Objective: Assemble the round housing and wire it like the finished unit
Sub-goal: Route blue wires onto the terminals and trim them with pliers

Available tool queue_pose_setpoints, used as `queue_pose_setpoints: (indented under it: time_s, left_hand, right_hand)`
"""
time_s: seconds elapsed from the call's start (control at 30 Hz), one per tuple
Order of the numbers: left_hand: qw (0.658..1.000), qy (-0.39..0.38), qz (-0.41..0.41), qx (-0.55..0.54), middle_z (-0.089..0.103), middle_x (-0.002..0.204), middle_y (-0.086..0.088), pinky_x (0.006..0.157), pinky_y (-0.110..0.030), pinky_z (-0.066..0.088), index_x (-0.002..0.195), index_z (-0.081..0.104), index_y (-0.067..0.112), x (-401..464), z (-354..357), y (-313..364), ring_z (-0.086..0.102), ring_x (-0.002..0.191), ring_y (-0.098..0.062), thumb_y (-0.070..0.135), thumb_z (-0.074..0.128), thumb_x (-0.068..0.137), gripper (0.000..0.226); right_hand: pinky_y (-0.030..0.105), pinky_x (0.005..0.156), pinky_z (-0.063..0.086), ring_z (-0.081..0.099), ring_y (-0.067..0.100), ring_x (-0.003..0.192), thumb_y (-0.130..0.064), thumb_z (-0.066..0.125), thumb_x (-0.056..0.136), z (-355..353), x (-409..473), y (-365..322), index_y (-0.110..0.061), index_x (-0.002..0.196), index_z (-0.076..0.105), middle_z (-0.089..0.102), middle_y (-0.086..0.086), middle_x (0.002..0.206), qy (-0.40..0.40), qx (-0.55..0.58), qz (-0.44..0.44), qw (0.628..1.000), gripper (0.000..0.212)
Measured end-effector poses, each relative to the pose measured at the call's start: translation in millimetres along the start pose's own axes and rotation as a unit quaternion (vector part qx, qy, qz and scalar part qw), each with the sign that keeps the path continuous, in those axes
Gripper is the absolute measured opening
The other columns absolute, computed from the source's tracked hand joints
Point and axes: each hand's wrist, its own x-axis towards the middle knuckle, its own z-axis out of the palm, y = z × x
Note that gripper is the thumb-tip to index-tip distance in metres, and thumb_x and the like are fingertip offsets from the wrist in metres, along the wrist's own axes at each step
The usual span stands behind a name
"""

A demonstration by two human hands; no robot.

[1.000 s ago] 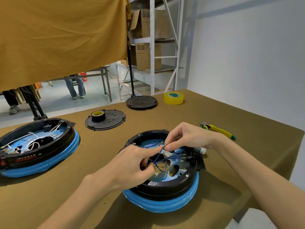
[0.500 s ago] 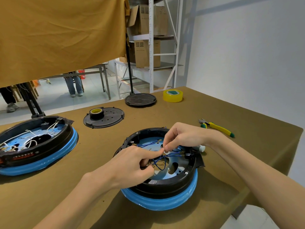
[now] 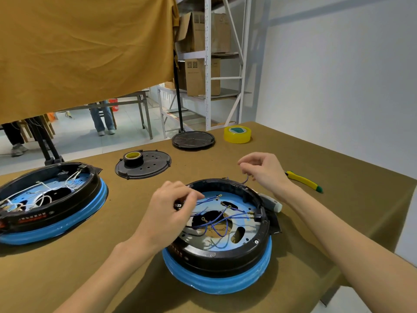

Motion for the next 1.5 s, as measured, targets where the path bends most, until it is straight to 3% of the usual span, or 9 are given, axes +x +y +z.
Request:
queue_pose_setpoints:
  time_s: [0.2, 0.3, 0.43, 0.57, 0.73, 1.07, 1.2, 1.33, 1.5]
  left_hand:
    - [0.991, -0.028, -0.109, -0.078, 0.057, 0.133, 0.024, 0.108, -0.026, 0.037, 0.128, 0.067, 0.035, 2.7, 6.6, -14.9, 0.046, 0.131, 0.002, 0.014, 0.056, 0.102, 0.035]
    - [0.989, -0.024, -0.116, -0.087, 0.056, 0.137, 0.025, 0.100, -0.009, 0.037, 0.129, 0.066, 0.036, 3.4, 7.5, -16.9, 0.047, 0.130, 0.008, 0.008, 0.055, 0.102, 0.040]
    - [0.987, -0.004, -0.126, -0.100, 0.060, 0.132, 0.022, 0.091, 0.005, 0.036, 0.128, 0.068, 0.028, 3.6, 8.3, -18.8, 0.047, 0.121, 0.020, 0.000, 0.052, 0.100, 0.043]
    - [0.986, 0.015, -0.127, -0.111, 0.063, 0.129, 0.021, 0.090, 0.003, 0.038, 0.123, 0.071, 0.027, 3.9, 8.6, -19.7, 0.049, 0.120, 0.019, -0.003, 0.051, 0.099, 0.044]
    - [0.983, 0.012, -0.135, -0.124, 0.064, 0.130, 0.019, 0.088, 0.001, 0.042, 0.118, 0.075, 0.025, 4.3, 8.0, -21.3, 0.051, 0.122, 0.014, -0.003, 0.049, 0.100, 0.042]
    - [0.984, -0.005, -0.133, -0.121, 0.062, 0.129, 0.023, 0.095, -0.004, 0.041, 0.112, 0.076, 0.031, 4.3, 7.5, -20.4, 0.051, 0.124, 0.010, 0.002, 0.052, 0.100, 0.039]
    - [0.989, 0.038, -0.112, -0.093, 0.066, 0.119, 0.023, 0.101, -0.019, 0.043, 0.107, 0.074, 0.037, 4.4, 5.6, -12.5, 0.055, 0.120, 0.003, 0.013, 0.061, 0.099, 0.028]
    - [0.985, 0.085, -0.087, -0.126, 0.072, 0.105, 0.023, 0.091, -0.013, 0.045, 0.106, 0.074, 0.036, 8.2, -2.4, 6.3, 0.063, 0.111, 0.002, 0.035, 0.070, 0.094, 0.013]
    - [0.975, 0.097, -0.056, -0.191, 0.077, 0.091, 0.014, 0.079, -0.007, 0.048, 0.098, 0.078, 0.029, 13.2, -14.2, 26.6, 0.071, 0.091, -0.002, 0.026, 0.075, 0.092, 0.007]
  right_hand:
    - [0.044, 0.086, 0.057, 0.069, 0.032, 0.095, -0.018, 0.055, 0.099, -1.2, 38.2, 53.9, -0.002, 0.112, 0.072, 0.073, 0.015, 0.108, -0.008, -0.212, 0.122, 0.970, 0.026]
    - [0.047, 0.088, 0.057, 0.068, 0.038, 0.100, -0.032, 0.057, 0.099, 11.9, 44.0, 55.8, -0.001, 0.103, 0.068, 0.070, 0.017, 0.101, -0.053, -0.263, 0.138, 0.953, 0.033]
    - [0.044, 0.101, 0.049, 0.058, 0.036, 0.117, -0.038, 0.067, 0.094, 36.9, 53.7, 43.4, -0.012, 0.120, 0.071, 0.061, 0.016, 0.128, -0.096, -0.362, 0.051, 0.926, 0.037]
    - [0.042, 0.096, 0.054, 0.066, 0.030, 0.107, -0.029, 0.076, 0.091, 51.0, 65.7, 36.7, -0.007, 0.110, 0.076, 0.072, 0.012, 0.116, -0.191, -0.293, 0.064, 0.935, 0.029]
    - [0.043, 0.100, 0.052, 0.063, 0.033, 0.114, -0.019, 0.072, 0.093, 51.4, 70.1, 34.6, -0.001, 0.121, 0.069, 0.067, 0.018, 0.126, -0.182, -0.297, 0.082, 0.934, 0.034]
    - [0.019, 0.068, 0.046, 0.060, 0.010, 0.075, -0.025, 0.078, 0.089, 19.7, 26.2, -20.9, -0.015, 0.107, 0.070, 0.064, -0.003, 0.083, -0.036, -0.176, -0.077, 0.981, 0.022]
    - [0.028, 0.077, 0.058, 0.072, 0.015, 0.073, -0.022, 0.078, 0.090, 5.8, 0.5, -57.9, -0.013, 0.106, 0.069, 0.076, 0.006, 0.081, -0.141, -0.094, -0.110, 0.979, 0.021]
    - [0.030, 0.072, 0.058, 0.067, 0.011, 0.070, -0.023, 0.082, 0.087, 10.7, -29.1, -81.2, -0.014, 0.110, 0.073, 0.074, 0.003, 0.079, -0.194, -0.100, -0.153, 0.964, 0.026]
    - [0.022, 0.062, 0.050, 0.060, 0.004, 0.063, -0.023, 0.080, 0.089, 22.1, -56.8, -90.6, -0.017, 0.114, 0.075, 0.070, -0.007, 0.074, -0.231, -0.119, -0.197, 0.946, 0.027]
